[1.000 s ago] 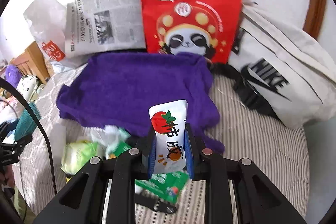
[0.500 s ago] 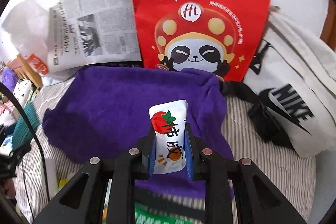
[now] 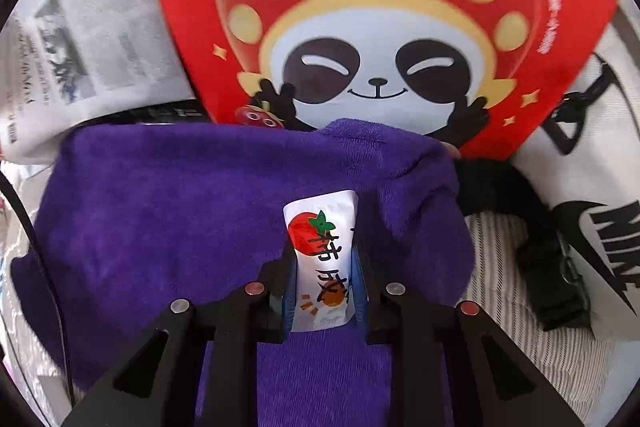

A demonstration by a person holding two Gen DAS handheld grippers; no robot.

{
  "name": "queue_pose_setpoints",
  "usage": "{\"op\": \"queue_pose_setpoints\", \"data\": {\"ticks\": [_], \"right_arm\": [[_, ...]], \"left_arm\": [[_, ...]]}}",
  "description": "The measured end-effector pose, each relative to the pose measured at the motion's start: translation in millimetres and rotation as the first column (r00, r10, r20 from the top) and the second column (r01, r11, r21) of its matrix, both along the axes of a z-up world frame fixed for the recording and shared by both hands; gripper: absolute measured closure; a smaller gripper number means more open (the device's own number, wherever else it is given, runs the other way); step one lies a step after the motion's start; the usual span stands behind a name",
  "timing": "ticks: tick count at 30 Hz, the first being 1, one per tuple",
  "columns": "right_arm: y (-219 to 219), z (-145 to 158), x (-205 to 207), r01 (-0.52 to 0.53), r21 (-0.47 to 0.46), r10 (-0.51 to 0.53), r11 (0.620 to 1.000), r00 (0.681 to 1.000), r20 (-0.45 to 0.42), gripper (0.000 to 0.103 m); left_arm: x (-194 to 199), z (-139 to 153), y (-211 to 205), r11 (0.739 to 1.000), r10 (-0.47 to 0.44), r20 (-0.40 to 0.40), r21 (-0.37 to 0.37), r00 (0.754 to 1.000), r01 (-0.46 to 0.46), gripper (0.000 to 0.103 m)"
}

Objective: Organize soft objects
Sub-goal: 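Carry the sachet onto the purple towel and open the right gripper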

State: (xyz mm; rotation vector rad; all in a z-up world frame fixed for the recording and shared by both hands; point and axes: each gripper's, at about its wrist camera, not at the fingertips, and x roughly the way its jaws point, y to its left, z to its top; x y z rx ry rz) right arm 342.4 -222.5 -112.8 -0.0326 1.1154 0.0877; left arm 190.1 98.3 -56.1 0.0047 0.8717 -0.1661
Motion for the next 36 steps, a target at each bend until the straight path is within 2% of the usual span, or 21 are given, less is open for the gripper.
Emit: {"op": "queue_pose_setpoints", "data": {"ticks": [5,8,10,11,13,16,23,28,31,33,36], "right_arm": [[0.7,-8.0,7.1,0.001,-0.008,-0.002,1.000,1.000,-0.017,0.076],[-2.7,-9.5,7.8,0.002,-0.002,-0.002,1.000,1.000,-0.020,0.069],[-5.5,-10.7,8.7,0.003,-0.012,-0.003,1.000,1.000,-0.015,0.053],[-8.5,-11.6,9.2,0.000,-0.009,-0.001,1.000,1.000,-0.017,0.052],[-11.8,-11.6,7.7,-0.025,0.043,0.026,0.999,0.999,-0.029,0.043],[-11.9,-9.5,1.0,-0.043,0.059,0.045,0.997,0.999,-0.025,0.036],[-4.5,-1.7,-29.2,-0.061,0.050,0.062,0.997,0.998,-0.011,0.035],[-1.0,26.7,-70.3,-0.065,0.039,0.062,0.997,0.995,0.075,0.035],[-11.2,41.4,-97.4,-0.047,0.052,0.040,0.998,0.992,0.118,0.035],[-29.2,50.0,-121.3,-0.047,0.078,0.035,0.996,0.988,0.150,0.032],[-44.1,54.8,-134.4,-0.039,0.121,0.016,0.992,0.983,0.181,0.031]], "left_arm": [[4.1,-4.3,4.9,1.000,0.005,-0.012,0.000,1.000,-0.005,0.014],[7.1,-6.6,6.2,1.000,0.012,-0.021,-0.004,1.000,-0.012,0.014],[9.1,-7.9,5.9,1.000,0.013,-0.027,-0.006,1.000,-0.013,0.014],[9.7,-8.0,5.2,1.000,0.013,-0.028,-0.006,1.000,-0.013,0.014],[10.8,-8.0,2.9,1.000,0.006,-0.030,-0.013,1.000,-0.006,0.014],[14.0,-8.8,-1.9,1.000,0.000,-0.038,-0.013,0.999,0.000,0.014],[22.7,-8.3,-21.2,1.000,-0.027,-0.051,0.009,0.998,0.028,0.014],[38.3,-6.8,-36.9,1.000,-0.023,-0.042,0.017,0.999,0.023,0.014],[50.7,-9.2,-49.0,0.998,0.000,-0.025,0.061,1.000,0.002,0.014],[60.9,-13.5,-56.8,0.999,-0.009,-0.037,0.050,0.999,0.011,0.014],[76.1,-19.2,-66.1,0.999,0.005,-0.049,0.052,0.999,-0.002,0.014]]}}
